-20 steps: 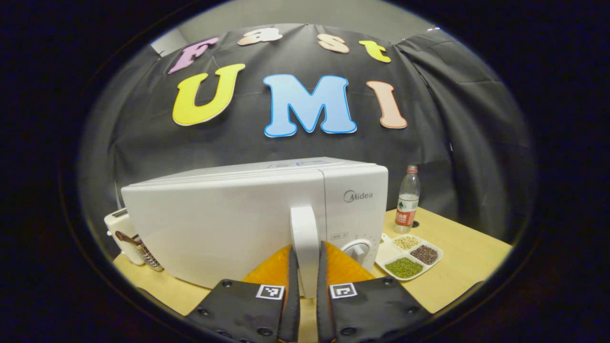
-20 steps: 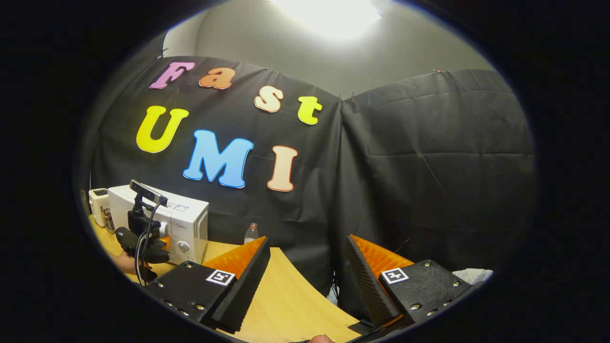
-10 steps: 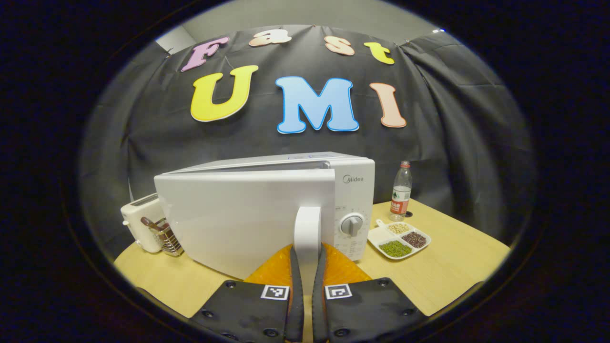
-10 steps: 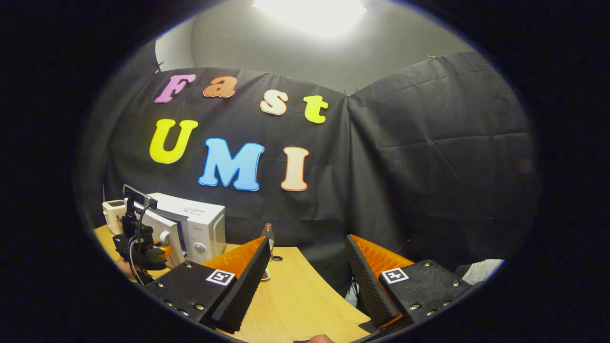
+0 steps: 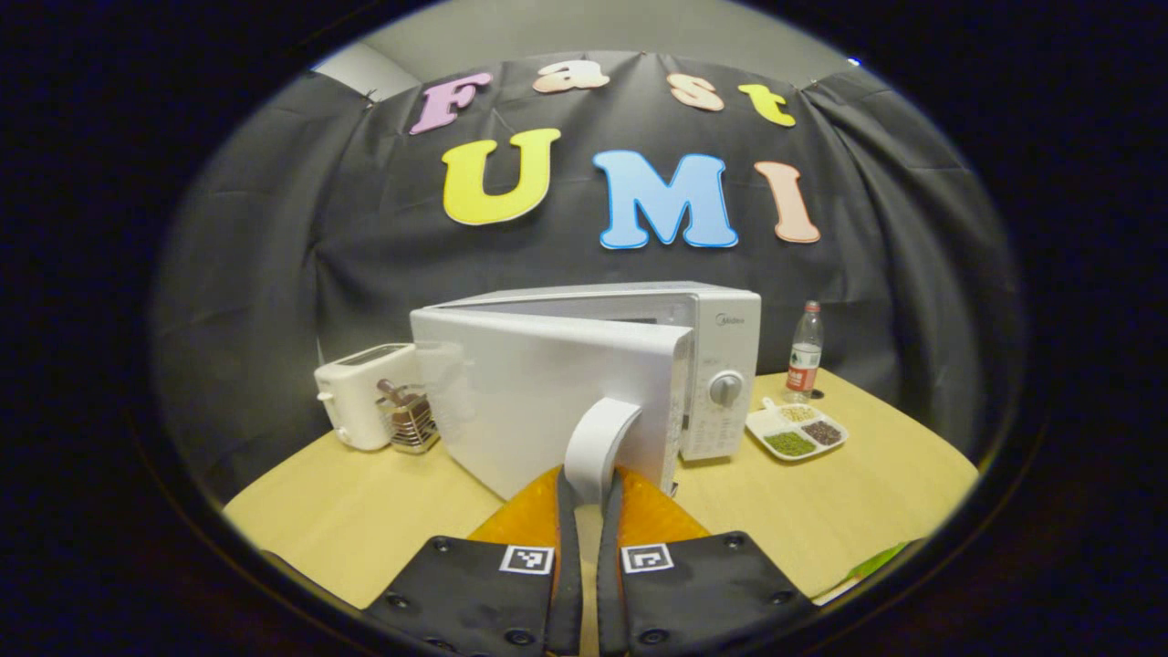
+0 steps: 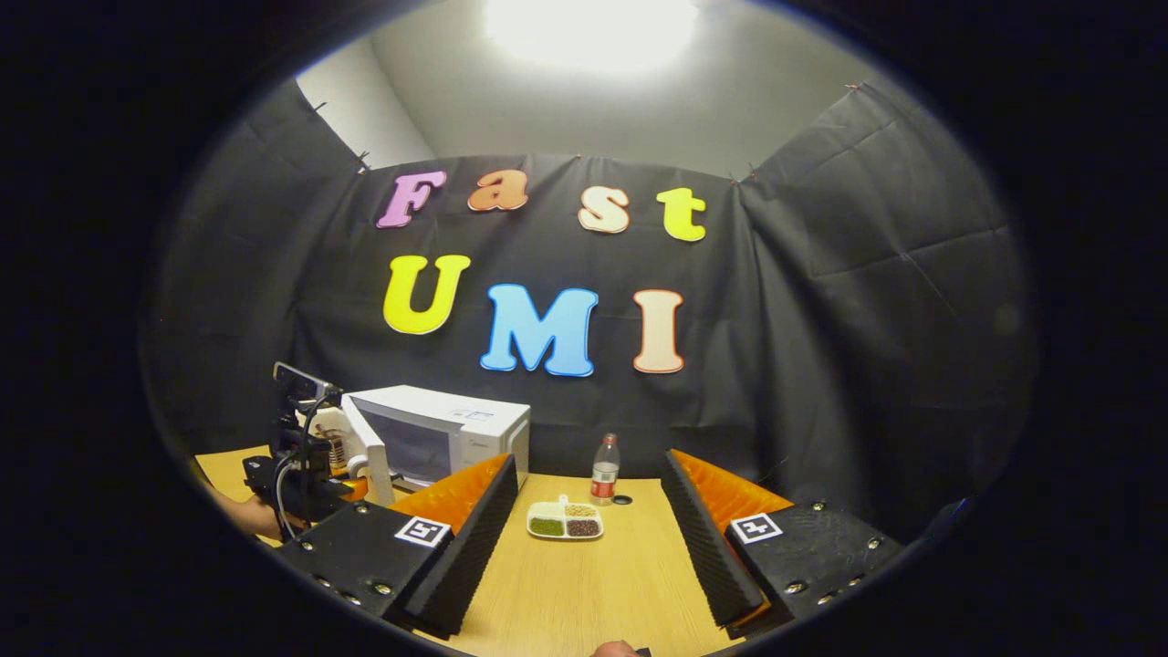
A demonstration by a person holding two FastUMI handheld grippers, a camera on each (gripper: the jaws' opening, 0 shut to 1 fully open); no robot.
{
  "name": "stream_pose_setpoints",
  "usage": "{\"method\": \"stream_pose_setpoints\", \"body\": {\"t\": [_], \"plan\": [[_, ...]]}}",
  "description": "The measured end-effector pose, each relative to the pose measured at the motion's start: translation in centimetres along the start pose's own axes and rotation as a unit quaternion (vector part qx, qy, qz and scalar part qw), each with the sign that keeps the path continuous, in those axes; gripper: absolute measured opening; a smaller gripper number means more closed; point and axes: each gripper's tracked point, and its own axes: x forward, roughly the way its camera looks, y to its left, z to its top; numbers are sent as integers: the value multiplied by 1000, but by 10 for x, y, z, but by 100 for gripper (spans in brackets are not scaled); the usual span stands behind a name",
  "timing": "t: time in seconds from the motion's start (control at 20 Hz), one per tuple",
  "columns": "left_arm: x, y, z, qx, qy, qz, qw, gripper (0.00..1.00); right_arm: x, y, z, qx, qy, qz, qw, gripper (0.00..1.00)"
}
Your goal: Open the microwave oven with the left hand, put the food in, and close the microwave oven.
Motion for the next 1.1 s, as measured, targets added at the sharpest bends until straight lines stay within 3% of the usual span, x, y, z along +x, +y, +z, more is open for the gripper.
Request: {"method": "stream_pose_setpoints", "body": {"t": [0.2, 0.4, 0.5, 0.85, 1.1], "plan": [[-24, 35, -8, -3, 5, 10, 1000, 16, 2, 32, 4, 15, -2, 31, 999, 96], [-43, 72, -16, -7, 12, 4, 1000, 10, 12, 72, 14, 16, -3, 48, 999, 96], [-51, 92, -20, -6, 13, -7, 1000, 13, 16, 95, 16, 15, -4, 54, 998, 96], [-65, 151, -29, -5, 9, -53, 999, 13, 25, 165, 8, 25, 15, 48, 998, 96], [-66, 196, -33, -3, 5, -63, 998, 13, 33, 189, 2, 42, 26, 19, 999, 96]]}}
